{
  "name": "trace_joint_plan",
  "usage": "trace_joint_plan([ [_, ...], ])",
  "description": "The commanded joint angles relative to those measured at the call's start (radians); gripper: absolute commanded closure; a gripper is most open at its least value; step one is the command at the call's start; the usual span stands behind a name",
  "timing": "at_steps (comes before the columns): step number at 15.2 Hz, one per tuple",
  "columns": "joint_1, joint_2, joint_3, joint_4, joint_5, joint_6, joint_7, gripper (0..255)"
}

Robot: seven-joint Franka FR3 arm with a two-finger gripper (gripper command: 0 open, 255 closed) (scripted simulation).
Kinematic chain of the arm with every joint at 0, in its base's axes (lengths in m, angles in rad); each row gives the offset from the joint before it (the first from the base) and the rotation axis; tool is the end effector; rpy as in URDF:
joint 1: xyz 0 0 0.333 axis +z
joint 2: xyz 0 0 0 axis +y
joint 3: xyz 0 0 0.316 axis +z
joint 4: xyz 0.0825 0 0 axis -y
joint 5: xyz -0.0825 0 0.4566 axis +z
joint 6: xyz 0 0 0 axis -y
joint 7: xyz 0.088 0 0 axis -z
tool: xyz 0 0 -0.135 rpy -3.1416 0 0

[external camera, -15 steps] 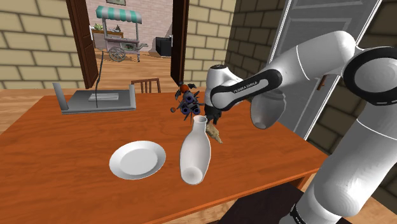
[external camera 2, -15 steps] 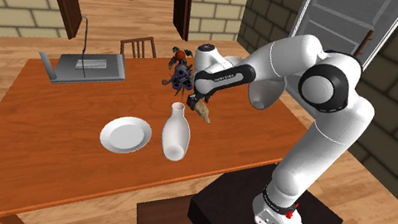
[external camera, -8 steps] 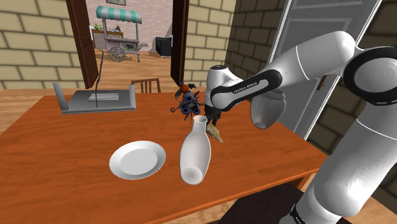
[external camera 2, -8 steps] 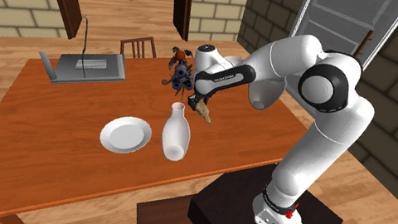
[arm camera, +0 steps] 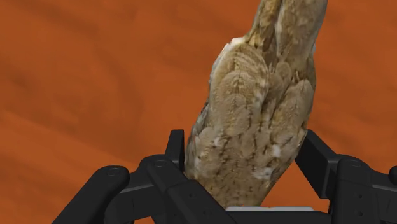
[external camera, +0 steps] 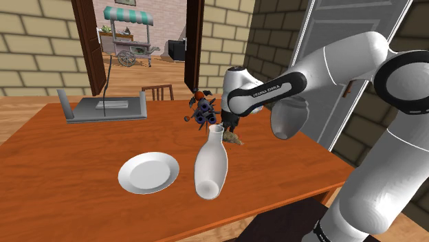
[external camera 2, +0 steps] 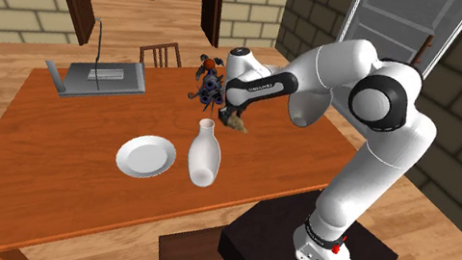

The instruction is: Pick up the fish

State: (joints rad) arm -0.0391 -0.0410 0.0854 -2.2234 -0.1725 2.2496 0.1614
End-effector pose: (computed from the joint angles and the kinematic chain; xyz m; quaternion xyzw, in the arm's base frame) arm 0.5877 0.0186 0.3293 0.9969 -0.0055 0.0404 0.0667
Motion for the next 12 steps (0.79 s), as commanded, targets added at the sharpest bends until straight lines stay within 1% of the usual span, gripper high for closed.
trace_joint_plan([
  [1, 0.000, -0.017, 0.000, 0.010, 0.005, -0.027, -0.007, 255],
  [11, 0.003, -0.066, 0.000, 0.094, 0.024, -0.158, -0.032, 255],
  [12, 0.003, -0.067, 0.000, 0.095, 0.025, -0.160, -0.032, 255],
])
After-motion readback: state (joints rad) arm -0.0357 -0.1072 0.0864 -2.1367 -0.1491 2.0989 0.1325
